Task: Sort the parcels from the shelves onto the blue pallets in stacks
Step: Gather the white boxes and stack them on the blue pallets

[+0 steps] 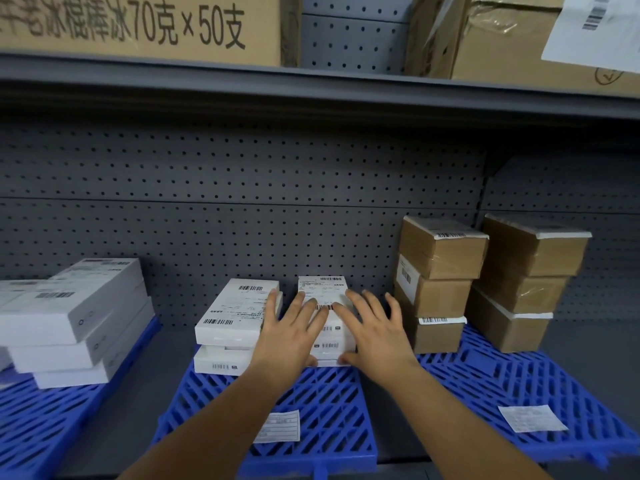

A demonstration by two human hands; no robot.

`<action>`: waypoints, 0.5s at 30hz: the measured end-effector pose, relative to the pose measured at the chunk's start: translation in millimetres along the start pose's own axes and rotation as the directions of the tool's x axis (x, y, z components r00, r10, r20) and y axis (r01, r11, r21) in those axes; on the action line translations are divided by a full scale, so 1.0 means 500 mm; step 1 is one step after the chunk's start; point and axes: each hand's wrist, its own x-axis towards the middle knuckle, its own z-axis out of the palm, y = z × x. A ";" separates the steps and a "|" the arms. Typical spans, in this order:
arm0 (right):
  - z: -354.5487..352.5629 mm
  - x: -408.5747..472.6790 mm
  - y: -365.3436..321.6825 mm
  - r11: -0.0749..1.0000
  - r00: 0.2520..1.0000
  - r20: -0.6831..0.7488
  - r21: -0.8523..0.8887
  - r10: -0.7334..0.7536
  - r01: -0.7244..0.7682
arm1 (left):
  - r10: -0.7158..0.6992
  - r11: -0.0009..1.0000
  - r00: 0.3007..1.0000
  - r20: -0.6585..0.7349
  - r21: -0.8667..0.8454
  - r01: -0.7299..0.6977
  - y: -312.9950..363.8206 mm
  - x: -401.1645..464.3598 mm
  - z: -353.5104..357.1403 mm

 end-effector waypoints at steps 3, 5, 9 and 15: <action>-0.009 -0.001 -0.006 0.999 0.999 -0.047 0.030 -0.008 0.010 | -0.014 1.000 1.000 -0.003 -0.003 0.014 0.000 -0.007 0.004; -0.021 0.006 -0.017 0.998 0.997 -0.076 0.063 -0.027 0.032 | -0.016 1.000 0.999 -0.031 -0.019 0.015 -0.011 -0.015 0.006; -0.037 0.026 -0.055 0.990 0.989 -0.107 0.093 -0.099 0.109 | -0.043 0.998 0.992 -0.122 -0.054 0.037 -0.052 -0.056 0.001; -0.055 0.045 -0.153 0.970 0.979 -0.117 0.158 -0.169 0.186 | -0.097 0.993 0.983 -0.158 -0.080 0.085 -0.159 -0.142 -0.003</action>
